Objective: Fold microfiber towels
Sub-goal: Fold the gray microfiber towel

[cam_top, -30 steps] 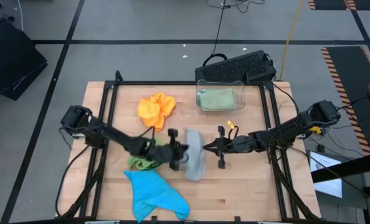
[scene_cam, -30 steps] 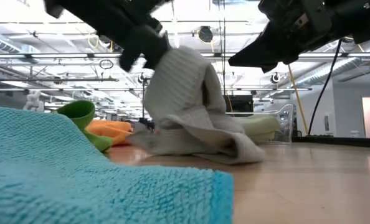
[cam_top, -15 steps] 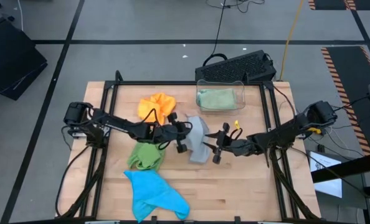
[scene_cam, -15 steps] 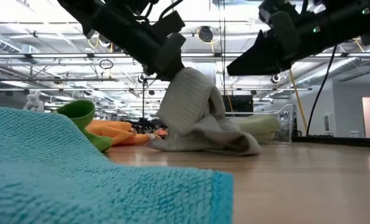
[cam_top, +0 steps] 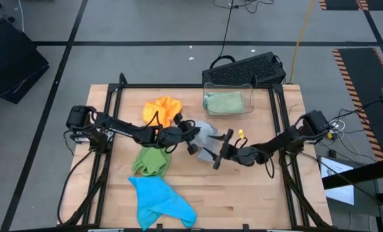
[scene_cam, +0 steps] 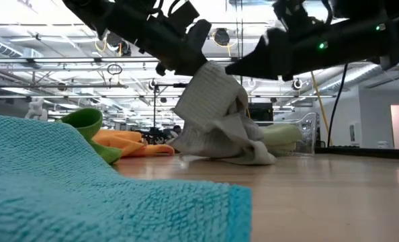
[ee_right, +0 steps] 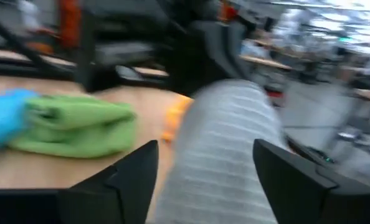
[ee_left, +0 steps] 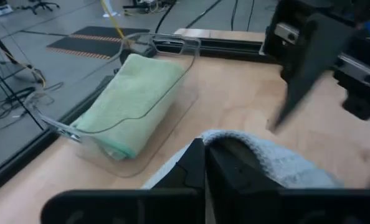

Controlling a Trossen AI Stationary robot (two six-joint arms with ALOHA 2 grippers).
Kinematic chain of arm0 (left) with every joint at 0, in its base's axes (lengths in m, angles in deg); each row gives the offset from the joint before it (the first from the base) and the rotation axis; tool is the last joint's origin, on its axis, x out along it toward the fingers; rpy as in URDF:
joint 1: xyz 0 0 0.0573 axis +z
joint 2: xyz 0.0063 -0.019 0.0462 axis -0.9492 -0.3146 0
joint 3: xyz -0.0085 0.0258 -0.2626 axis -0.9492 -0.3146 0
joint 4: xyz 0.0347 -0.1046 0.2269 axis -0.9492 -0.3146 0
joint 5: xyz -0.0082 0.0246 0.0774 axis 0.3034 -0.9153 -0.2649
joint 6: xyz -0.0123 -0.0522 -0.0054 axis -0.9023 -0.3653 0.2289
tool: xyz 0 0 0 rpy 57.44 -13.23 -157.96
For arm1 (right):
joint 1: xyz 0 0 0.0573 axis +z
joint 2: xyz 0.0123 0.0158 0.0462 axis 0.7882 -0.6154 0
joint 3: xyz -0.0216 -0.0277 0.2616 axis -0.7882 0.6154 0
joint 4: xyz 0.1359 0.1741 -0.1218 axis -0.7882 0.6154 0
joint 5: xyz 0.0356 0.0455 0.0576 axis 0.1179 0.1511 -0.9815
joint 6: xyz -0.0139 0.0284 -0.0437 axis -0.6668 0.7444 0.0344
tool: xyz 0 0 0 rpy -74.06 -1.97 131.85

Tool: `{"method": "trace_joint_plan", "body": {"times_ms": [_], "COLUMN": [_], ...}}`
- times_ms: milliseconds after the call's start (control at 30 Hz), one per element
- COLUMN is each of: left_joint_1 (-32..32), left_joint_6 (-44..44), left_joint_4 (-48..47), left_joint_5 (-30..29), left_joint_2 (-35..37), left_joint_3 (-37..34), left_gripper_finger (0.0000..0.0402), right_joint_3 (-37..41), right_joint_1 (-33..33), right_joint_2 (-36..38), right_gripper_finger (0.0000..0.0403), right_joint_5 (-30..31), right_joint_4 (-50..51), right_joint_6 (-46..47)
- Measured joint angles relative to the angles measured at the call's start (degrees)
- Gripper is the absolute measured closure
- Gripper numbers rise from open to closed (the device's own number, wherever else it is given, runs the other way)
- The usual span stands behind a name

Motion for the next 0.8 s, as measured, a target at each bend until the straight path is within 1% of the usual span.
{"method": "trace_joint_plan", "body": {"times_ms": [67,133,167,233,300,367,467,567,733,800], "left_joint_1": [0.0,-0.1,-0.3,-0.8,-1.6,-2.4,-3.9,-5.2,-7.5,-8.6], "left_joint_6": [1.0,2.3,2.7,3.5,3.6,3.5,4.3,5.6,3.9,3.0], "left_joint_4": [0.0,0.0,0.0,0.0,0.0,-0.1,-0.3,-1.3,-5.2,-6.4], "left_joint_5": [1.7,5.5,7.7,11.4,13.0,13.1,13.1,13.1,13.1,13.1], "left_joint_2": [0.0,0.0,0.0,0.0,0.0,0.0,0.0,0.0,2.5,3.5], "left_joint_3": [0.0,0.0,0.0,0.0,0.0,0.0,0.0,0.0,0.0,0.0], "left_gripper_finger": [0.0396,0.039,0.0387,0.0385,0.0389,0.0396,0.0394,0.0375,0.0324,0.0299], "right_joint_3": [0.0,0.0,0.0,0.0,0.0,0.0,0.0,0.0,0.0,0.0], "right_joint_1": [-0.3,-1.3,-1.8,-3.2,-4.5,-5.4,-5.8,-5.5,-5.6,-5.6], "right_joint_2": [-0.1,0.0,0.0,0.0,0.0,0.0,0.0,0.0,0.0,0.0], "right_gripper_finger": [0.0128,0.0116,0.0114,0.0115,0.0124,0.014,0.0183,0.0242,0.0346,0.0378], "right_joint_5": [3.5,3.1,1.6,-4.2,-10.0,-13.5,-15.9,-17.5,-23.2,-23.5], "right_joint_4": [0.9,2.3,3.1,4.8,7.0,8.8,11.0,12.3,13.1,13.2], "right_joint_6": [-0.4,-0.5,-0.4,1.2,4.2,7.5,9.5,9.1,8.2,6.6]}}
